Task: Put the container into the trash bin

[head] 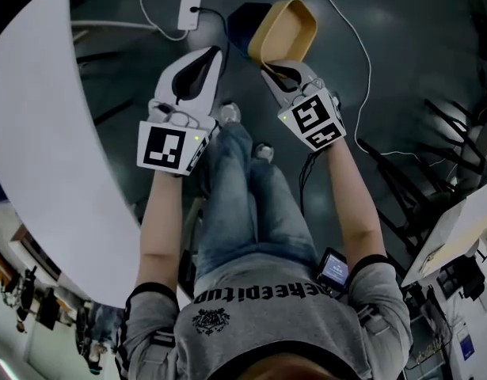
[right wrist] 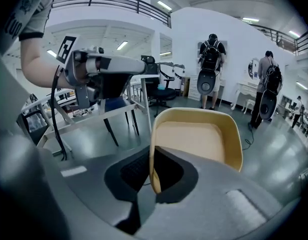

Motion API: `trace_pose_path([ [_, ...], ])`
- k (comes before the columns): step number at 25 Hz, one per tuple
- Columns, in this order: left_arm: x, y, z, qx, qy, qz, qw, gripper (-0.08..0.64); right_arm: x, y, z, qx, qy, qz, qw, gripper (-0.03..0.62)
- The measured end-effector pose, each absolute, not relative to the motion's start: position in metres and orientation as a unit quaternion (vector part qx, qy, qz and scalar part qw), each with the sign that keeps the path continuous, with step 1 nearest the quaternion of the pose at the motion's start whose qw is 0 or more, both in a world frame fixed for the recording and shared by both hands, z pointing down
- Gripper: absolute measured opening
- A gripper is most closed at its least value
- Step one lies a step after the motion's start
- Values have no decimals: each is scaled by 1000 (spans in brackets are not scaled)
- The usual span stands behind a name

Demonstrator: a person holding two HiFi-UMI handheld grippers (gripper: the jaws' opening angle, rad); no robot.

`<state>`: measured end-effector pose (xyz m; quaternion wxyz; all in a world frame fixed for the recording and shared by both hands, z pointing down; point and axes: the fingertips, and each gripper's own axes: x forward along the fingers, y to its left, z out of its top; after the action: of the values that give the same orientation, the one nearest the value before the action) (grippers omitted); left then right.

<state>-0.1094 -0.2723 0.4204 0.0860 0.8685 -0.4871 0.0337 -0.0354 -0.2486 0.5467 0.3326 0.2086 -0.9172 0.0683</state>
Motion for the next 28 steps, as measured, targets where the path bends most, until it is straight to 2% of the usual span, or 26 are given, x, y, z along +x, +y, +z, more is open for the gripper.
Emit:
trace_pose_path([
  [28, -114, -273, 559, 866, -497, 12, 55, 20, -49, -274, 740, 152, -908, 55, 387, 11],
])
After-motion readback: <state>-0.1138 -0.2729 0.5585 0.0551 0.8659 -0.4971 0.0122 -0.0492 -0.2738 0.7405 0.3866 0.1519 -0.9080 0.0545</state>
